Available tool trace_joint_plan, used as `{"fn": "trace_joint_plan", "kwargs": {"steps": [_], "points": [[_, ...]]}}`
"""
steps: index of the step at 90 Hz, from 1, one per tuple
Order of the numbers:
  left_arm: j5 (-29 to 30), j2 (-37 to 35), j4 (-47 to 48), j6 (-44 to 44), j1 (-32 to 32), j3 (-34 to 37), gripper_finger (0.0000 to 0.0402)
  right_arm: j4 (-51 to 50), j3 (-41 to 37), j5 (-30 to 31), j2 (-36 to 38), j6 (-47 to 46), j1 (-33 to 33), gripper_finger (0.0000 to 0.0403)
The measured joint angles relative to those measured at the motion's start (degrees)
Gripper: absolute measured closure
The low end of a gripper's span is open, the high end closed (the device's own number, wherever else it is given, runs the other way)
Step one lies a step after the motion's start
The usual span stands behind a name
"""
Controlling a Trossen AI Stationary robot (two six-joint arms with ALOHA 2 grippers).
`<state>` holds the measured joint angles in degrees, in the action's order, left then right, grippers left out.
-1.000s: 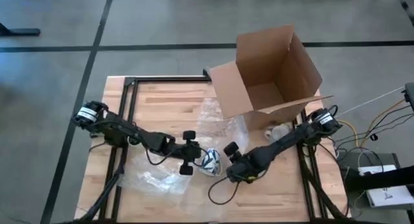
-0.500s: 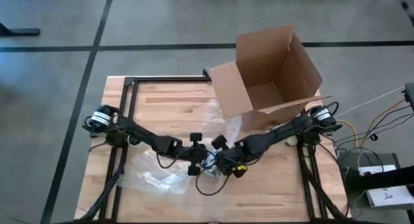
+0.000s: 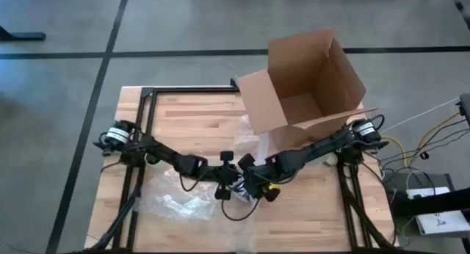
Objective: Wrap mug
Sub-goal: Wrap the blue mug with the right bubble wrap
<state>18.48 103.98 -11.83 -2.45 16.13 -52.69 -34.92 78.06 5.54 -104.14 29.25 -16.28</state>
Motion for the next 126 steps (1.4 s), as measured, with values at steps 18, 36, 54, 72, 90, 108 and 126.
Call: {"fn": "trace_joint_plan", "kwargs": {"steps": [18, 36, 54, 72, 90, 108, 126], "points": [[-1.8, 0.0, -2.1, -1.5, -0.1, 0.0, 0.0381, 0.1, 0.0, -0.2, 0.0, -3.4, 1.4, 0.0317], [-2.4, 0.0, -2.6, -1.6, 0.0, 0.0, 0.0381, 0.1, 0.0, -7.7, 0.0, -4.8, 2.7, 0.0264], [-2.8, 0.0, -2.2, -1.5, 0.0, 0.0, 0.0381, 0.1, 0.0, -10.6, 0.0, -6.6, 4.2, 0.0251], [-2.7, -2.1, 0.2, -1.4, 0.1, 0.0, 0.0381, 0.1, -0.1, -10.6, 0.0, -7.1, 5.2, 0.0267], [-2.7, -8.0, 9.6, 2.0, 0.1, -0.1, 0.0381, 0.1, -0.1, -10.5, 0.0, -7.7, 5.3, 0.0287], [-3.1, -11.2, 9.1, 4.7, 1.4, -0.1, 0.0381, 4.4, -1.0, -10.5, 0.0, -10.8, 5.9, 0.0307], [-3.2, -12.0, 3.8, 2.9, 2.4, -0.1, 0.0381, 5.6, -2.0, -10.5, 0.0, -12.4, 6.2, 0.0324]]}}
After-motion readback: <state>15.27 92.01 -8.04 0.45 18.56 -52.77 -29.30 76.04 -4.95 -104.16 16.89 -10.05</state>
